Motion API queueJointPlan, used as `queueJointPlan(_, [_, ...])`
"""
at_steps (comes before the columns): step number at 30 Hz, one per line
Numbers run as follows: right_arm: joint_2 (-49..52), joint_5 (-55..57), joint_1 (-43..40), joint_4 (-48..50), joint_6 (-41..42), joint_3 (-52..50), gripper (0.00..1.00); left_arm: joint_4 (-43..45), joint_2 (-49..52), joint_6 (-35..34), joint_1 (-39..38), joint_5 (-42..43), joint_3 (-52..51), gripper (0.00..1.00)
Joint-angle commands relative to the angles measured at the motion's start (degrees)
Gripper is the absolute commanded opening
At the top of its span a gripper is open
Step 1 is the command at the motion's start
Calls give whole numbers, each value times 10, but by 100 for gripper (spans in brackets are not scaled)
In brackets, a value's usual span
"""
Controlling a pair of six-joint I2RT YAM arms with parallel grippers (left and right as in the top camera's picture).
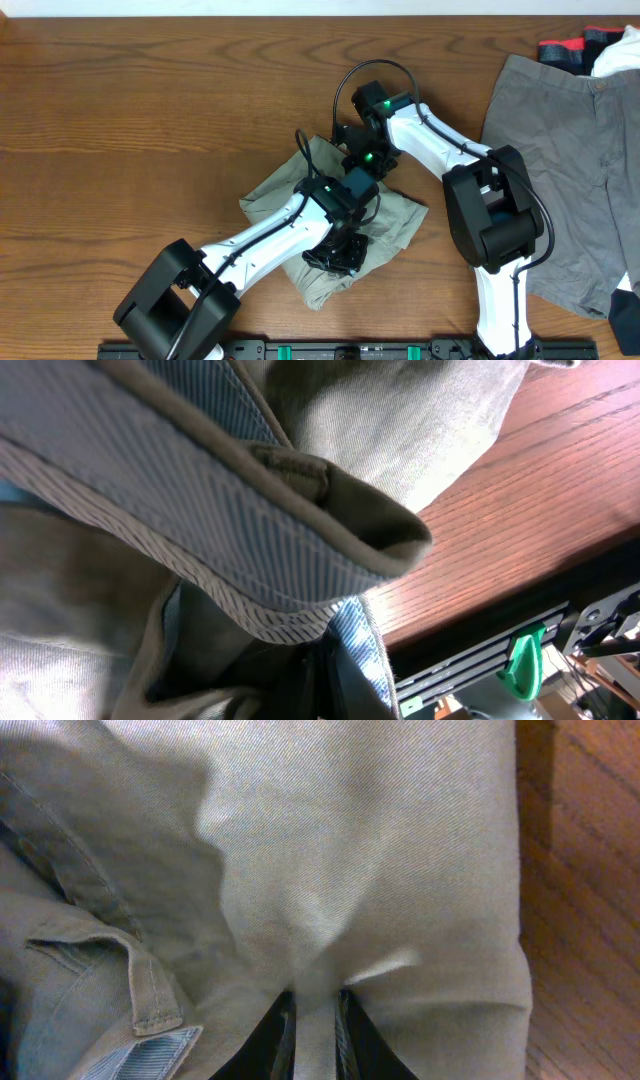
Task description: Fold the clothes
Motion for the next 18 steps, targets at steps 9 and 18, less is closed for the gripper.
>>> queueJointPlan(9, [4, 13, 0, -4, 4, 5, 15, -67, -89, -5, 73, -49, 66, 29])
queueJointPlan(18, [4, 13, 0, -4, 4, 5, 13, -88, -108, 11, 167, -118, 44, 13])
